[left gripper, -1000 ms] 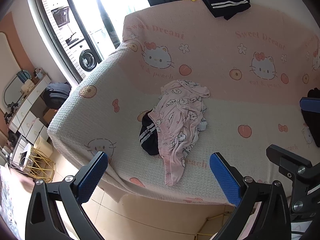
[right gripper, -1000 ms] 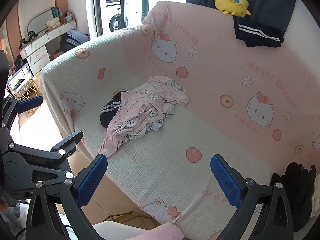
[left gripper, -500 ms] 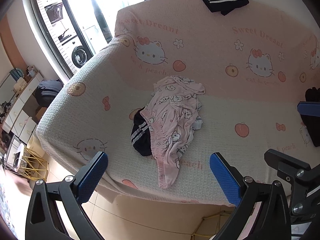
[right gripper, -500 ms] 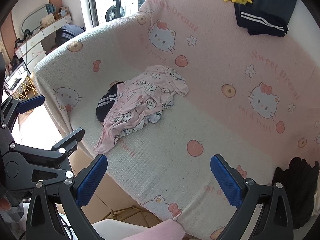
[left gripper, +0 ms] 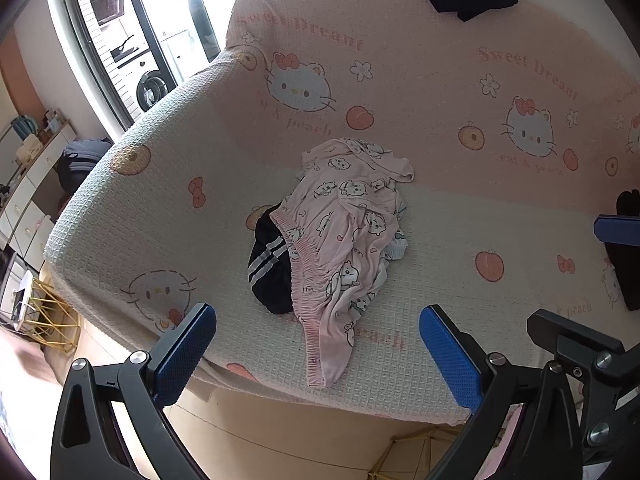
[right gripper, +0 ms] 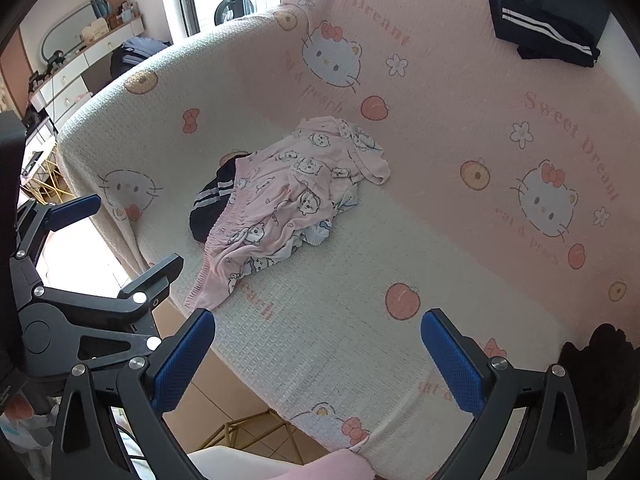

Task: Fold clothes
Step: 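Move both grippers toward the pink pajama pants on the sofa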

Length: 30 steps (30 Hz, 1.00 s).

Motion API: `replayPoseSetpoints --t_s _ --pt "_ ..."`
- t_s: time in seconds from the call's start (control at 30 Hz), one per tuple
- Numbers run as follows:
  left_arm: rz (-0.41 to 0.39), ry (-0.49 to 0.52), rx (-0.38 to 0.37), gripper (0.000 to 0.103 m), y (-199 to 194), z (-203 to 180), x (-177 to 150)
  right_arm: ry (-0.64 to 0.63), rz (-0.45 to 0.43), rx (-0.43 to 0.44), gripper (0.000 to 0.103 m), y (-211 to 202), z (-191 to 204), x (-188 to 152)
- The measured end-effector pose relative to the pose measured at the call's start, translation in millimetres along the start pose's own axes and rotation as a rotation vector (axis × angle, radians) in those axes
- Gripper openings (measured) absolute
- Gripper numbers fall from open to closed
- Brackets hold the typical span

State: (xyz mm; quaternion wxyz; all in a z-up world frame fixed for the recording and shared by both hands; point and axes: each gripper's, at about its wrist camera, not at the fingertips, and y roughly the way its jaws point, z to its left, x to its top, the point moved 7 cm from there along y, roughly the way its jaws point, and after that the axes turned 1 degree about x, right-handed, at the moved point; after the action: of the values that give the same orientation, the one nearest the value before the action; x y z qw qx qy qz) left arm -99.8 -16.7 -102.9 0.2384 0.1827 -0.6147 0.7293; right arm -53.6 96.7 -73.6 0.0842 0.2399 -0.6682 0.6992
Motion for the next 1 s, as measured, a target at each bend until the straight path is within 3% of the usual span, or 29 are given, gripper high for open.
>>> replayPoseSetpoints --t_s 0.33,0.53,0.7,0.87,1.0 --pt "0.03 -0.003 0.027 0.103 28 2 7 0.016 0.035 0.035 0.103 32 -8 13" --pt "0.049 -0.007 0.006 0.103 41 -1 7 0.039 0.022 0.074 0.103 47 -14 17" --pt "0.078 0.023 0.013 0.103 57 -6 2 0.076 0.06 0.109 0.103 69 -18 13" --pt "0.089 -0.004 -0.06 0.103 71 -9 -4 0.147 0.108 0.165 0.103 92 -23 7" --pt "0.108 -0.003 -0.04 0.103 82 -8 -8 0.193 0.133 0.214 0.103 106 -24 6"
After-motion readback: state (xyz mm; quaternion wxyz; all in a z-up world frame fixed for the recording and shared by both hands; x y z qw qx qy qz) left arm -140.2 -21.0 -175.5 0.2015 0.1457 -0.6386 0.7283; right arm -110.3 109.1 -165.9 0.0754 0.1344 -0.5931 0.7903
